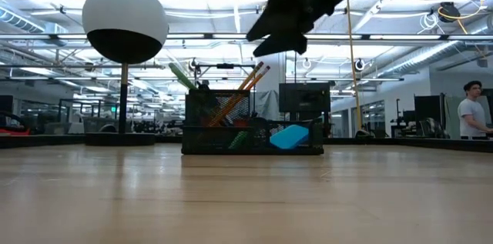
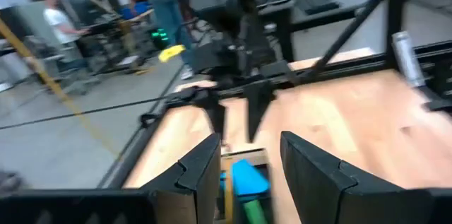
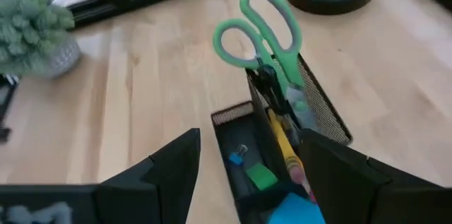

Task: Pick and place office supplies into organizer
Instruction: Return to Home Position

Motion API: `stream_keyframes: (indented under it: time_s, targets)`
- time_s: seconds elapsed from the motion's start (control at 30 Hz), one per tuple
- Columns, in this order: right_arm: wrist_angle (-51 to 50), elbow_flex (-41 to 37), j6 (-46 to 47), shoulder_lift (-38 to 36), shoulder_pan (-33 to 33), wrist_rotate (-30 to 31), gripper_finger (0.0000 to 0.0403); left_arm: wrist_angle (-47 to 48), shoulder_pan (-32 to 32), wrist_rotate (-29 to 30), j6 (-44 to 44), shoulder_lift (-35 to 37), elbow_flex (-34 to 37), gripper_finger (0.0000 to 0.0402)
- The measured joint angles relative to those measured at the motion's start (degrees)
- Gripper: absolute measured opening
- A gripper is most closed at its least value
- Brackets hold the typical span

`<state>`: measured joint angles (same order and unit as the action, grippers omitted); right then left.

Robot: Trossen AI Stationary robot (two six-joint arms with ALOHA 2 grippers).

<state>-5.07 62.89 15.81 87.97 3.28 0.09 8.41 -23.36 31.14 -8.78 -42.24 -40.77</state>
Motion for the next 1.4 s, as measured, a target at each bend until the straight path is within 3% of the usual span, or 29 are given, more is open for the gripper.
stream_keyframes:
  time_s: [0.23, 0.43, 0.57, 0.73, 1.17, 1.27, 1.4]
  targets:
    - [1.26, -3.73, -4.21, -6.96, -2.50, 4.21, 0.0227, -1.16, -2.75, -1.46, 0.66, -0.11, 0.02, 0.0154]
    - [8.90, -14.04, -6.38, -19.07, -1.54, 4.14, 0.0231, -5.55, -2.92, -1.18, -0.82, -0.24, 0.06, 0.0154]
    - [11.01, -18.26, -5.64, -27.09, 0.24, -3.09, 0.0227, -7.11, -2.39, -1.55, -1.05, -0.80, 0.04, 0.0154]
    - [10.84, -19.63, -6.00, -32.87, -0.28, -9.13, 0.0230, -7.22, 0.61, -0.38, -1.37, -0.90, 0.04, 0.0154]
    - [10.92, -25.42, -6.25, -41.67, -4.09, -8.80, 0.0227, -9.90, 11.12, -1.21, 3.05, -0.08, 9.46, 0.0154]
    - [11.18, -27.41, -5.71, -44.51, -4.63, -7.26, 0.0230, -15.50, 13.61, -4.15, 2.54, 0.29, 12.28, 0.0154]
    - [16.06, -30.07, -5.77, -47.14, -5.23, -6.12, 0.0232, -20.17, 16.56, -12.75, 1.38, 0.33, 14.88, 0.0154]
